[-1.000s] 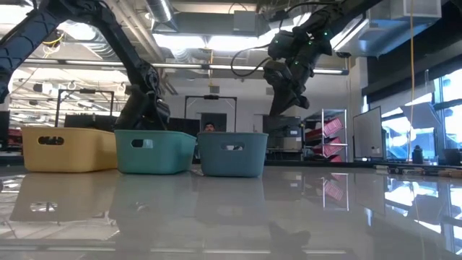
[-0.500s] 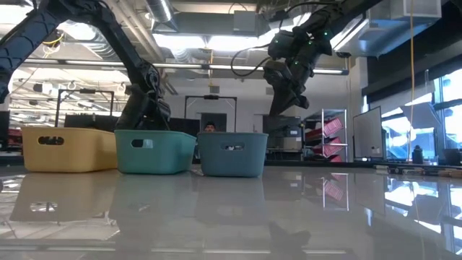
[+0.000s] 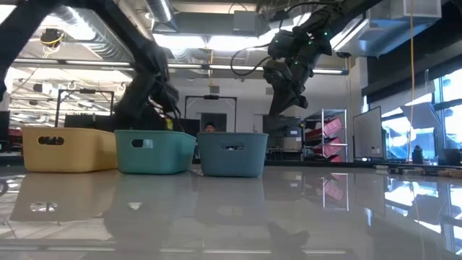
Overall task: Sort batteries
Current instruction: Put the large black battery into the blue bin
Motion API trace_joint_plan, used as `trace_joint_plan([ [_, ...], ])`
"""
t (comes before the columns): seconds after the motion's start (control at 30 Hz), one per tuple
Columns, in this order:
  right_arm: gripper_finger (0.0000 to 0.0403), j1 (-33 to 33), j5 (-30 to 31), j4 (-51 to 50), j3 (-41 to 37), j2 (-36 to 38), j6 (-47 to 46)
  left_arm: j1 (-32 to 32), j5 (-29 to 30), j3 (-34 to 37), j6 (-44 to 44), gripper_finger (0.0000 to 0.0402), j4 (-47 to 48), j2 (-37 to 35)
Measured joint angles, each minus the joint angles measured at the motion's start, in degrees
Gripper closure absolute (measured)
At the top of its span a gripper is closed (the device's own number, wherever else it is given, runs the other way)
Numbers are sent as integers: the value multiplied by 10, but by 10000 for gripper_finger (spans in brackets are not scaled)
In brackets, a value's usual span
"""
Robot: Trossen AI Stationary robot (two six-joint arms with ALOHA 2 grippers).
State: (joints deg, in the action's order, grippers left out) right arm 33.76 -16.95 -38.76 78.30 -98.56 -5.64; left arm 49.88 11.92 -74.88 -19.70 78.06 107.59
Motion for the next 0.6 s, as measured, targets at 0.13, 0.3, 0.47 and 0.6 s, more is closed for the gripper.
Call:
trace_joint_plan([
  [0.13, 400, 0, 0, -5, 0, 0, 2, -17, 1, 80, -6, 225, 6, -58],
  [0.3, 400, 0, 11, -8, 0, 0, 17, -29, 7, 180, 0, 226, -15, -92],
  [0.47, 400, 0, 22, -7, 0, 0, 36, -42, 7, 248, -5, 225, -52, -92],
  [0.6, 400, 0, 28, -4, 0, 0, 47, -55, 7, 282, -7, 225, -87, -92],
])
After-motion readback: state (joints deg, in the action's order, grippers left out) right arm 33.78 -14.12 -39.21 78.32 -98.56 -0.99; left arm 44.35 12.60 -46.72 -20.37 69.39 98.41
